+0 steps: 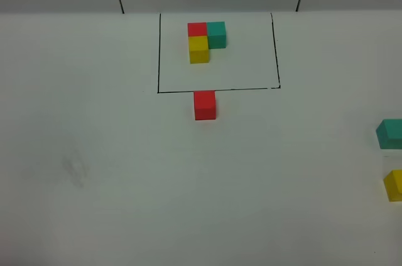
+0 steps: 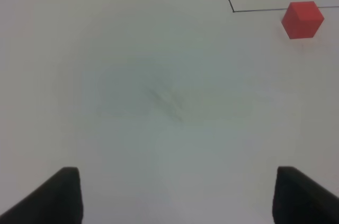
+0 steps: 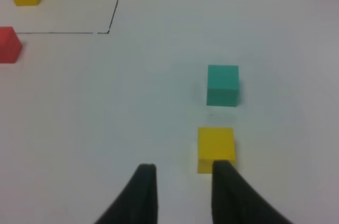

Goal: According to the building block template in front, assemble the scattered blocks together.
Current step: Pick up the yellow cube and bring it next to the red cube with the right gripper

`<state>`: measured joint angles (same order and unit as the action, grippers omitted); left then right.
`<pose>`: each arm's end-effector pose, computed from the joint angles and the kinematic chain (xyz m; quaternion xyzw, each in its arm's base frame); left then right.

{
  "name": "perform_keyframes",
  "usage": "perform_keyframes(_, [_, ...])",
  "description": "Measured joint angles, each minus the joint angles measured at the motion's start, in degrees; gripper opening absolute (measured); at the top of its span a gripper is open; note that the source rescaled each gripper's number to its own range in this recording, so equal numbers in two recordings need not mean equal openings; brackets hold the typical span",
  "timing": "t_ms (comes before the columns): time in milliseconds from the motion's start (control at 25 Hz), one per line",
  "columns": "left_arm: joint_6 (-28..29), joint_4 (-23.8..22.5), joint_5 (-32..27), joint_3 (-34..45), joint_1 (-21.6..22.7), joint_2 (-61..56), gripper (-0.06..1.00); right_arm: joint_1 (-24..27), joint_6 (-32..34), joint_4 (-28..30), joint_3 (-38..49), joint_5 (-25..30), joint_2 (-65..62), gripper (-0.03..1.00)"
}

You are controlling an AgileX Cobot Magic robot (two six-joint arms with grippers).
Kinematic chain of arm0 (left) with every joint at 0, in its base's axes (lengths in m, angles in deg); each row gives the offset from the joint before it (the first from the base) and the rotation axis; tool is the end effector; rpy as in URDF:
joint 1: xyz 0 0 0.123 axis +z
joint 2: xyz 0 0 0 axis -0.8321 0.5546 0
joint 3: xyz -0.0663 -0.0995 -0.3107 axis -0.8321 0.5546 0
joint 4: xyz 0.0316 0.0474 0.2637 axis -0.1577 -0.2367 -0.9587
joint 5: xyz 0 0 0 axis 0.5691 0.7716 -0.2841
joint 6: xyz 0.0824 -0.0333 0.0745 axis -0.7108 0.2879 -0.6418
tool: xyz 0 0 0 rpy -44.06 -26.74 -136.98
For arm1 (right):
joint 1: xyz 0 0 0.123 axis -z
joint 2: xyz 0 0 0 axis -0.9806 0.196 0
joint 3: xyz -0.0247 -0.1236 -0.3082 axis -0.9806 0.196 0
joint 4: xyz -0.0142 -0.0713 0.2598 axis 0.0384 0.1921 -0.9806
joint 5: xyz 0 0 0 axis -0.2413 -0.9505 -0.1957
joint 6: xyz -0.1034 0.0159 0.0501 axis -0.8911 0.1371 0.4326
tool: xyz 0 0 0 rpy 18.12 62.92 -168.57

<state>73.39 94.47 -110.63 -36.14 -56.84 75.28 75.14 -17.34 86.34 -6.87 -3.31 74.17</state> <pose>-0.0180 -0.0125 0.2752 0.0254 0.8530 -0.0531 0.5185 -0.0161 0.0004 0.2746 0.0047 0.8530 0.0422 0.5202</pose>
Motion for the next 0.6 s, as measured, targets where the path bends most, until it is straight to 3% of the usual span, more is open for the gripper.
perform_keyframes(240, [0.0, 0.0, 0.0, 0.0, 0.0, 0.0, 0.67, 0.0, 0.0, -0.07, 0.0, 0.0, 0.0, 0.0])
perform_keyframes(360, [0.0, 0.0, 0.0, 0.0, 0.0, 0.0, 0.67, 0.0, 0.0, -1.65, -0.24, 0.4, 0.31, 0.09])
perform_keyframes(440, [0.0, 0.0, 0.0, 0.0, 0.0, 0.0, 0.67, 0.0, -0.43, -4.32, -1.53, 1.37, 1.94, 0.26])
perform_keyframes(600, [0.0, 0.0, 0.0, 0.0, 0.0, 0.0, 0.67, 0.0, -4.23, -6.21, -5.24, 3.58, 10.29, 0.8])
